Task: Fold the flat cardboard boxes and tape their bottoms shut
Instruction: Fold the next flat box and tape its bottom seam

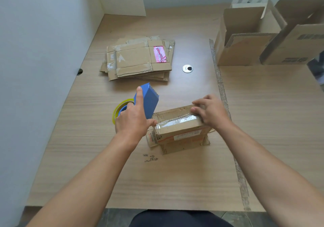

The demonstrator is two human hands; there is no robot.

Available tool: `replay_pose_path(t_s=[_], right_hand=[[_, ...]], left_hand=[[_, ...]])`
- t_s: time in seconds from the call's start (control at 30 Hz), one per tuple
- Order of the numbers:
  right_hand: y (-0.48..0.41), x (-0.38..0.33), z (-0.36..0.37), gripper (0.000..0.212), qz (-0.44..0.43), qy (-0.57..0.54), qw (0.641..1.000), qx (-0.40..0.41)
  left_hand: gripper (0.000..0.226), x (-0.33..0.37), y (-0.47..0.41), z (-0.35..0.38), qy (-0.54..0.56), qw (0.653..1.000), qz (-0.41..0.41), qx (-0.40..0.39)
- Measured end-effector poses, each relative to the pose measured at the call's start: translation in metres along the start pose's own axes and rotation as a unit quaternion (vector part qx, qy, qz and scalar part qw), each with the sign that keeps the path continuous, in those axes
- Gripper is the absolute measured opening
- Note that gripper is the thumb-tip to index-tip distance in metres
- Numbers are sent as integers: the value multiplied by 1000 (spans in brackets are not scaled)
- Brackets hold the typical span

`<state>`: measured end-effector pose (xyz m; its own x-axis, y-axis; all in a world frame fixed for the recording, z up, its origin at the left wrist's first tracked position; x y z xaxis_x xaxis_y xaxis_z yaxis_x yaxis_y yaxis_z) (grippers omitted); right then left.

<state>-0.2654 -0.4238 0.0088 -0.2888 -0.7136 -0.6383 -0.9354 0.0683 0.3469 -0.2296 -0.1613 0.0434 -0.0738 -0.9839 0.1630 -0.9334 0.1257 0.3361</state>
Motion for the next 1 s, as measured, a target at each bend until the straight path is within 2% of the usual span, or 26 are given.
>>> replay_pose_path(t_s=[0.1, 0.2, 0.27, 0.3, 0.37, 0.47, 0.53, 0.6, 0.7, 0.8, 1.0], right_hand=[[4, 16, -7, 31, -17, -79, 997, 3], [6, 28, 1, 35, 10, -220, 975, -13], [5, 28, 1, 36, 14, -225, 974, -26], [3, 27, 0, 36, 21, -196, 980, -34], [2, 19, -5, 39, 48, -64, 996, -30], [22, -16, 0, 41, 43, 139, 987, 72], [42, -48, 22, 39, -13, 174, 979, 102], [53, -67, 52, 45, -33, 201, 977, 62], [53, -70, 79, 71, 6, 257, 966, 4], [51, -68, 86, 91, 5, 274, 962, -2], [52, -59, 79, 86, -35, 303, 952, 5]], left_hand=[[126, -1, -1, 1, 3, 1000, -2, -4], [126, -1, -2, 1, 12, 1000, -2, -5], [126, -2, -3, 1, 17, 1000, -2, -6], [127, -3, -3, 1, 19, 1000, -3, -5], [127, -2, -3, 1, 24, 1000, -4, -6], [126, -3, -4, 1, 38, 999, -3, -12], [123, -7, -6, 0, 45, 999, -1, -23], [117, -12, -9, -4, 57, 998, 4, -39], [107, -21, -12, -9, 83, 995, 13, -62], [95, -37, -11, -11, 115, 991, 26, -68], [79, -68, -3, -14, 219, 973, 42, -63]])
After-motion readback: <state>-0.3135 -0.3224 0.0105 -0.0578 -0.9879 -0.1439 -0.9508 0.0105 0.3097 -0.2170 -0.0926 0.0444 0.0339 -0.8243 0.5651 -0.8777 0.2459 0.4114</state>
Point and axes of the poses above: each hand's wrist, its own y-axis away from the middle knuckle, its own z-axis out of the palm, x = y × z, the point moved 5 cm from there along -y, towards the middle knuckle, and after that the axes turned 15 degrees about -x, right-handed, at the moved point
